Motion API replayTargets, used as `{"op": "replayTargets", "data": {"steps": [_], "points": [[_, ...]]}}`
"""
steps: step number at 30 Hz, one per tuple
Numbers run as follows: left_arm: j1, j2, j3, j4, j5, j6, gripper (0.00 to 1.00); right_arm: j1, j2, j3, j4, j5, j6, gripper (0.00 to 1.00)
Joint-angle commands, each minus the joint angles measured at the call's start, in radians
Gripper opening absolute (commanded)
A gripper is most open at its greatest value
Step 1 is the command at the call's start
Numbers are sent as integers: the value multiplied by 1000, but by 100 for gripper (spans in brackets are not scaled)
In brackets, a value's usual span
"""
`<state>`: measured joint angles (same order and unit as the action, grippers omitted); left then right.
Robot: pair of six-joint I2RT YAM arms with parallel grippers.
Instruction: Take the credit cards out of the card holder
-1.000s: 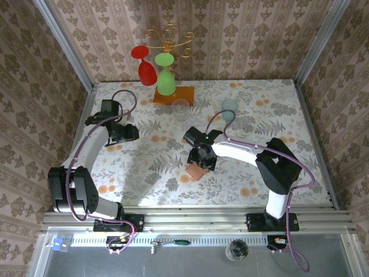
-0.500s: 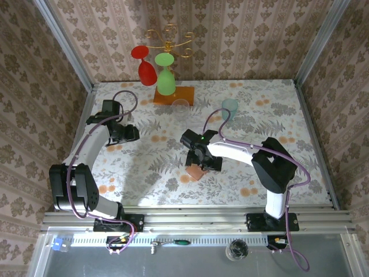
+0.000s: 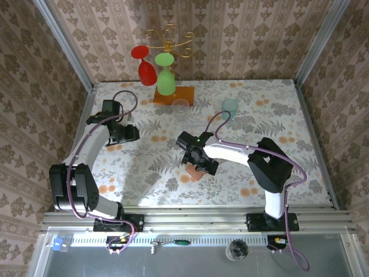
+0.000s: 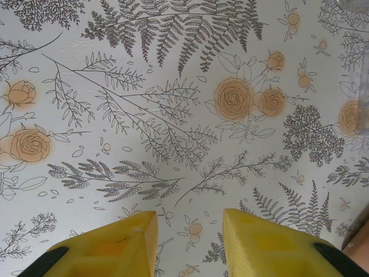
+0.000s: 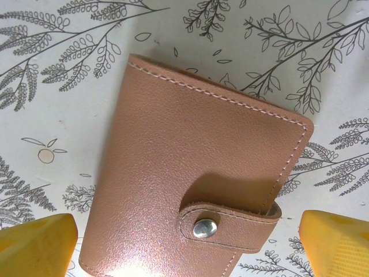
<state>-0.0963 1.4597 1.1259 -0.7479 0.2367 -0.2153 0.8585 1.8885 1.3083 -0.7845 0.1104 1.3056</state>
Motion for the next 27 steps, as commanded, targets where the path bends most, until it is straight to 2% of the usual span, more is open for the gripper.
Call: {"op": "replayTargets", "data": {"steps": [1,18,27], "points": [[3,12,-6,-8,10,15,35,4,37,29,-12,39,47,100],[5,15,-5,-11,8,18,36,3,73,18,39,-5,173,100],[4,18,-5,-10,7,17,36,-4,86,9,50,-12,162,93]]}}
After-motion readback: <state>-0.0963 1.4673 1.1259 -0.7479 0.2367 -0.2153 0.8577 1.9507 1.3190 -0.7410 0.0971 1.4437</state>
